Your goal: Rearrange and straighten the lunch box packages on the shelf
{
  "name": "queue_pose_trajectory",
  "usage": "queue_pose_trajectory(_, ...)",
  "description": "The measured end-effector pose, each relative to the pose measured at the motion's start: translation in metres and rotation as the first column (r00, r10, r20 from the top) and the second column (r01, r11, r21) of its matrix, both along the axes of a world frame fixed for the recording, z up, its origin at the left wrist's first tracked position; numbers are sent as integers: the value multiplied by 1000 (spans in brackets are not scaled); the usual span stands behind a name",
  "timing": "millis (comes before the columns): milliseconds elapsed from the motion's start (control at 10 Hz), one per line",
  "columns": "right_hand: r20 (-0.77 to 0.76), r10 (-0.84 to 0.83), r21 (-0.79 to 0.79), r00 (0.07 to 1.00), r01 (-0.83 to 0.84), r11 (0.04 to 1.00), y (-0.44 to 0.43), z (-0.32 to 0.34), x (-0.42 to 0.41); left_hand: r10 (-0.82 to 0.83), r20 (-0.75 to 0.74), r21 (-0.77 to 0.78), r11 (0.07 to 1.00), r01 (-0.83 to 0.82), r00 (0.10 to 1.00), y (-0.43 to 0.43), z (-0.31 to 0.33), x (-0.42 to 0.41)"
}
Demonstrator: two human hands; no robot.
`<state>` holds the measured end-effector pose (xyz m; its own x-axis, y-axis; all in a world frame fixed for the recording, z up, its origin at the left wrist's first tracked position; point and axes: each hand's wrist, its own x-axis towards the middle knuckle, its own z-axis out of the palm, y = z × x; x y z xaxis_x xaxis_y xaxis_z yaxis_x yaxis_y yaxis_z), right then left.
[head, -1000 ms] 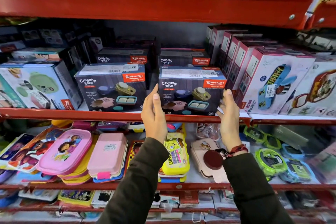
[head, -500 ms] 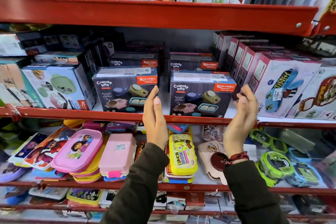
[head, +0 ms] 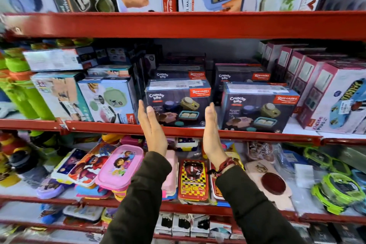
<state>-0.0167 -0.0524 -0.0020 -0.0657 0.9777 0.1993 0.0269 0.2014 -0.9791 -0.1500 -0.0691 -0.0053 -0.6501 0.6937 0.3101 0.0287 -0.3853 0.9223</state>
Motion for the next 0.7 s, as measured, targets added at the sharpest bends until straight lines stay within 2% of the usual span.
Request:
queue_pose_trajectory(200, -127, -59, -59, 990, 52, 997, 17, 13, -6, -194, 37, -66, 978, 196, 980, 10, -1, -30)
queue_pose_trajectory(300, -126, -73, -78, 989, 64, 995, 13, 10, -6, -220, 25, -66, 973, 222, 975, 8, 1, -38)
queue_pose_trajectory(500, -115, -106, -14, 988, 105, 994, 0, 4, -3, -231, -9, -103, 968, 229, 973, -1, 1, -47)
queue_pose_trajectory(600, -68, -117, -40, 991, 115, 993, -3, 6, -2, -227, -67, -135, 967, 217, 972, -3, 2, -51)
queue_pose_trajectory(700, -64, -128, -21, 990, 127, 992, -6, 7, -2, -180, -104, -167, 973, 162, 978, -2, 2, -49)
